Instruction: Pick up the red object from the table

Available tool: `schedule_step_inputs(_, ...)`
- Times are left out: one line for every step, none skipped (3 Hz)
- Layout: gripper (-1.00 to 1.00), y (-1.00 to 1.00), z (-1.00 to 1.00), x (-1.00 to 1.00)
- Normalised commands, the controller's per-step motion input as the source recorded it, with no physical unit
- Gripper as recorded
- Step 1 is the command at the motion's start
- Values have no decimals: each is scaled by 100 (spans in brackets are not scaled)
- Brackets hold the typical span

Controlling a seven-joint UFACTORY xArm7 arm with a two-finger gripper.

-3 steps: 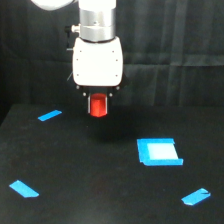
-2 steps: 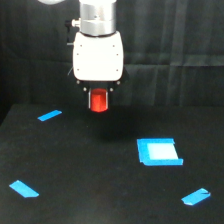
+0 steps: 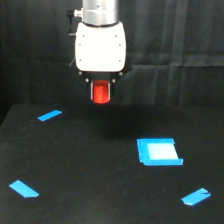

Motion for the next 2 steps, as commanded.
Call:
schedule_step_inputs(-100, 3, 27, -3)
schedule_step_inputs(-100, 9, 28, 1)
